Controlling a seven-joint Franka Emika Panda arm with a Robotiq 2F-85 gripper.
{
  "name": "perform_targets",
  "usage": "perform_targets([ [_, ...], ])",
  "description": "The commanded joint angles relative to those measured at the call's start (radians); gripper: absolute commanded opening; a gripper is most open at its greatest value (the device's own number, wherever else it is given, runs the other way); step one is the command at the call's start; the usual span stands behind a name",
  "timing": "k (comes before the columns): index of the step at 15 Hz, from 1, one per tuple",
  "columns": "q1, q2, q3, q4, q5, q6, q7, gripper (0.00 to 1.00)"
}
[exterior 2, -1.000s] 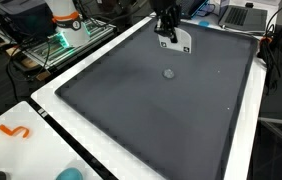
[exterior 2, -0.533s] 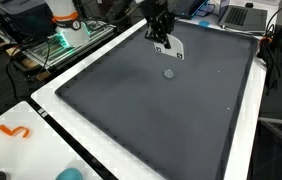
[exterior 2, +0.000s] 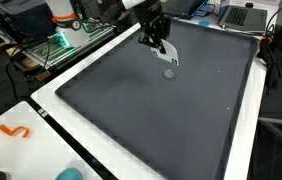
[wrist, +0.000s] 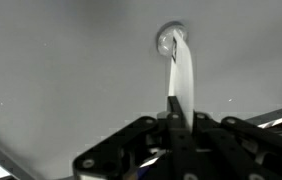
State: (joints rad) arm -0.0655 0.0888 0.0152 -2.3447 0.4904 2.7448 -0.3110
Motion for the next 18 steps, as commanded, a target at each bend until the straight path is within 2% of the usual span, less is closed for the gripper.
perform_targets([
  [1,0.006,0.000,-0.009,-0.018,-0.066,0.022,0.087,0.01],
  [13,0.048,0.000,-0.034,0.013,-0.461,-0.034,0.445,0.01],
  [15,0.056,-0.005,-0.025,0.024,-0.481,-0.055,0.458,0.01],
  [16,0.056,-0.011,-0.004,0.029,-0.424,-0.064,0.402,0.01],
  [17,0.064,-0.012,-0.010,0.038,-0.462,-0.087,0.431,0.01],
  [18,0.069,-0.014,-0.002,0.047,-0.450,-0.102,0.414,0.01],
])
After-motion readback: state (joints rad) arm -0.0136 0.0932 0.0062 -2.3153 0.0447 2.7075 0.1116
